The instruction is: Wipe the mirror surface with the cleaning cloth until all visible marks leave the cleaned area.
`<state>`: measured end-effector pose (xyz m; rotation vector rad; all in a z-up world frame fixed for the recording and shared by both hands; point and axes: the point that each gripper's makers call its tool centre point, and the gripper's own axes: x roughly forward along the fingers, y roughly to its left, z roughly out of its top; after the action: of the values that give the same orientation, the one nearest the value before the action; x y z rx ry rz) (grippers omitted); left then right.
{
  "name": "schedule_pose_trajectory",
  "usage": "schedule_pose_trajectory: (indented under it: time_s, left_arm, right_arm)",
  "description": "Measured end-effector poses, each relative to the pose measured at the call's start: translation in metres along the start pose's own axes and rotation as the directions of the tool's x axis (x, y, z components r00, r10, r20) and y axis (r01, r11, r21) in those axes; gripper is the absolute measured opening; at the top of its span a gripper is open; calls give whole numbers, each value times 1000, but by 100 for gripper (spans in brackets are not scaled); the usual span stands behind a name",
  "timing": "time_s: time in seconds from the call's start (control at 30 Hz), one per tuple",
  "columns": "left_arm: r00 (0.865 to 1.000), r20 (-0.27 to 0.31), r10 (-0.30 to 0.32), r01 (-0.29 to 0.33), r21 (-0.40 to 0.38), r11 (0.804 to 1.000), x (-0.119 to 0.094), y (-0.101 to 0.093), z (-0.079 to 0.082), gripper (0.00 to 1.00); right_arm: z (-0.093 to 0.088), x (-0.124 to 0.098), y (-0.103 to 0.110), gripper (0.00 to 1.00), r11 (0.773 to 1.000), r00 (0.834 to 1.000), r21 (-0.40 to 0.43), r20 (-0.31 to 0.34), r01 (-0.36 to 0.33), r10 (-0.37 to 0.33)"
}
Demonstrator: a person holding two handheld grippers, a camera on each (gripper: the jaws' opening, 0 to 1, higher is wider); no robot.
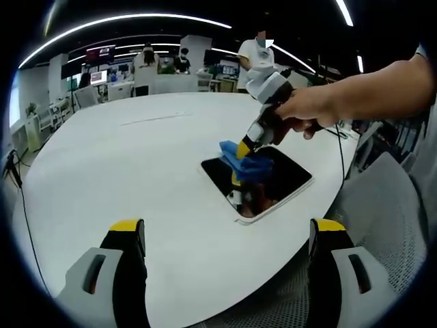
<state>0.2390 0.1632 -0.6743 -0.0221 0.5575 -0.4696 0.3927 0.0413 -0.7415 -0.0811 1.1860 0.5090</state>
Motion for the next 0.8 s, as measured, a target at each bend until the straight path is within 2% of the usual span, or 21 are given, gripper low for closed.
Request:
schedule_pose_trajectory:
  time_s: [0.37, 0.8]
  left_arm:
    - [1000, 12, 9, -9, 3, 1000, -1, 2, 2, 99]
    - [1000, 20, 13, -13, 13, 1000, -3, 1, 4, 99]
  right_arm:
    - [-26, -14, 8, 0, 999, 1000, 34, -9, -20, 20]
    - [-45, -21, 17, 0, 999, 1000, 42, -13, -21, 22]
